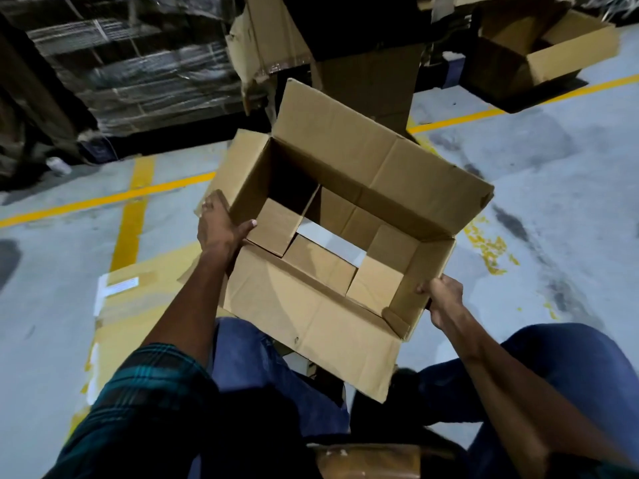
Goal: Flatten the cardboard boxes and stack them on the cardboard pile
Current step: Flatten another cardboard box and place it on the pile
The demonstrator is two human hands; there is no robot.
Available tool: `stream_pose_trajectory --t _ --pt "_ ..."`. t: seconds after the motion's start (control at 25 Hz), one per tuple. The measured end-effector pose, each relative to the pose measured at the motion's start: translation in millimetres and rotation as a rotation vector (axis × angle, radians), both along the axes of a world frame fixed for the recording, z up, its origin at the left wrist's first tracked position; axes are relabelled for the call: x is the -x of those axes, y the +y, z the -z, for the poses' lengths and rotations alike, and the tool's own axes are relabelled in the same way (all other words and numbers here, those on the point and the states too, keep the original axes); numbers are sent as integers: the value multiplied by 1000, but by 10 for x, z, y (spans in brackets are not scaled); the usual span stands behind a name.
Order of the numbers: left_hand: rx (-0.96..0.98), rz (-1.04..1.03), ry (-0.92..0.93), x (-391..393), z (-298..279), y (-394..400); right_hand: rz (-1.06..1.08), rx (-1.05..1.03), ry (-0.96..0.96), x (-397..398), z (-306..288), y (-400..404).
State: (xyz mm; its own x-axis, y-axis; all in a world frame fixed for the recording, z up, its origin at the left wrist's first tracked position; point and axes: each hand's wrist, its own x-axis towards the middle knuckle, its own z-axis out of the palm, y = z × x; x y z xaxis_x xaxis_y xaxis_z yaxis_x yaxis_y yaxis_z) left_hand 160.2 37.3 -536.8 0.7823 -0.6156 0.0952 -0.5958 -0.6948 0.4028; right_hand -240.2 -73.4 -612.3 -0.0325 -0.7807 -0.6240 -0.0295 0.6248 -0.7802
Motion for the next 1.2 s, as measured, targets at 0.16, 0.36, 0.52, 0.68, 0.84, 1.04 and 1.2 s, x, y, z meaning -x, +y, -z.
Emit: stream_pose_trajectory --t 0.16,0.36,0.52,0.68,0.84,1.04,1.2 --pt "-52 -43 89 -97 102 -93 -26 29 15 -44 68 -43" --pt "-122 8 52 -147 181 -89 -31 64 108 -106 124 -116" --pt "-166 29 -41 -120 18 -154 -14 113 307 -157 26 -243" --pt "-181 28 -115 155 -69 -106 -279 292 861 -176 -11 -144" --pt "-162 41 -144 514 -25 -70 -859 389 1132 -388 5 38" --pt "-107 95 -164 712 6 -130 -905 504 690 -748 -85 196" --pt "-46 132 -145 661 109 -154 -930 711 691 -1087 108 211"
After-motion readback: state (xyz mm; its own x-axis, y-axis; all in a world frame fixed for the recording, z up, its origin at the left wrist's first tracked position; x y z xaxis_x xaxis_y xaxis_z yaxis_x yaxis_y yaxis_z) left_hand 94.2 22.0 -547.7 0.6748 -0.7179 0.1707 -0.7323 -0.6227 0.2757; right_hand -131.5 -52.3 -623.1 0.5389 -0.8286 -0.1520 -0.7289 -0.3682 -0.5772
